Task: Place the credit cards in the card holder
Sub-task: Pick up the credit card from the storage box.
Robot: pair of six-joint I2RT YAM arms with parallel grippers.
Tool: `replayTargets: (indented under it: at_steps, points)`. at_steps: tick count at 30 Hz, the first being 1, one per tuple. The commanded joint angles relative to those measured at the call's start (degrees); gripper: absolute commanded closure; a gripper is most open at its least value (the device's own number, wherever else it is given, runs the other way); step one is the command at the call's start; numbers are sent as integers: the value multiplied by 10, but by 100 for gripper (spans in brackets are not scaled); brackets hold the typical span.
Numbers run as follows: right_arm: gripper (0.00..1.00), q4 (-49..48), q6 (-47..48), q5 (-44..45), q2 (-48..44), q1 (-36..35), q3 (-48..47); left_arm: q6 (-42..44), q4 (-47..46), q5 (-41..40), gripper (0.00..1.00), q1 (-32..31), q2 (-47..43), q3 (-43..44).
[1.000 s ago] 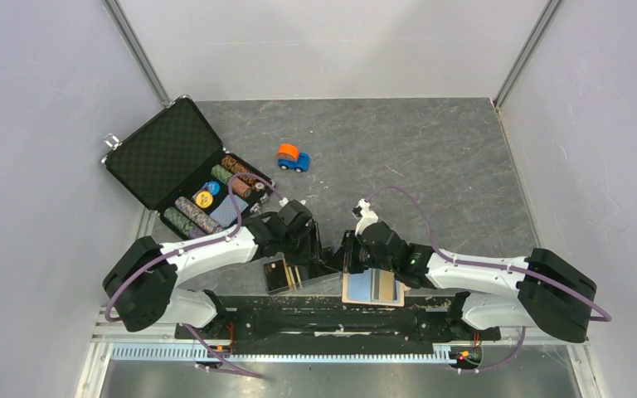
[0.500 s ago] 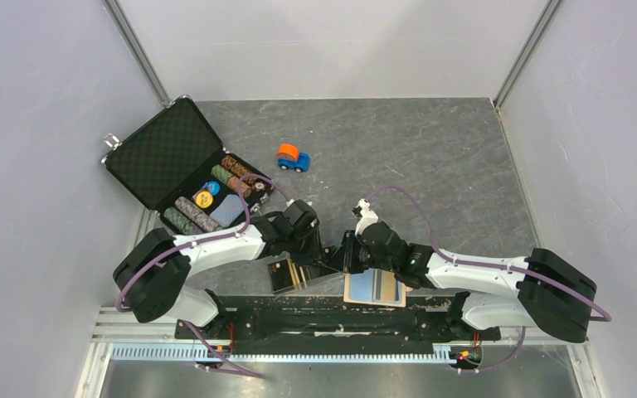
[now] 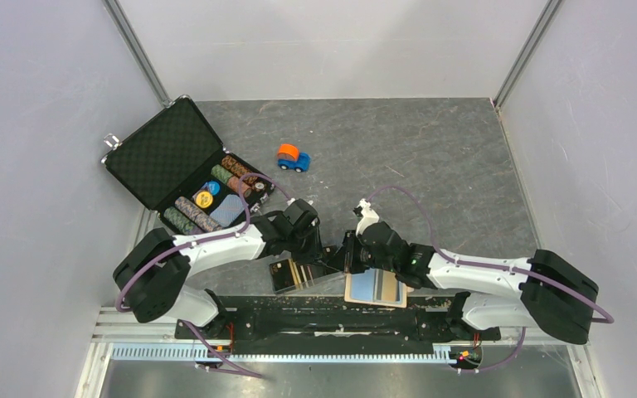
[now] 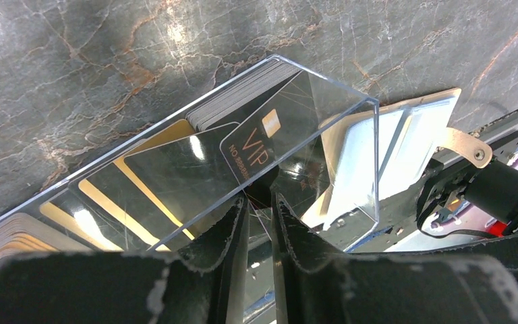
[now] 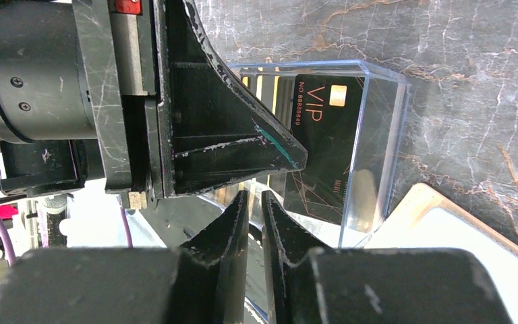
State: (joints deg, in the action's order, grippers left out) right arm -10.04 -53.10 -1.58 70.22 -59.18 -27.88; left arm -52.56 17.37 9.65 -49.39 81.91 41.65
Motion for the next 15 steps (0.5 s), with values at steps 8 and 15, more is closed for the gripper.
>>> replayTargets:
  at_steps: [8,15]
  points:
    - [86,43,25,51,-43,-4,-39,-9,-48,2,73,-8,-20,27]
    - [86,59,31,64,-54,-4,-44,-11,-53,-4,70,-12,-23,27]
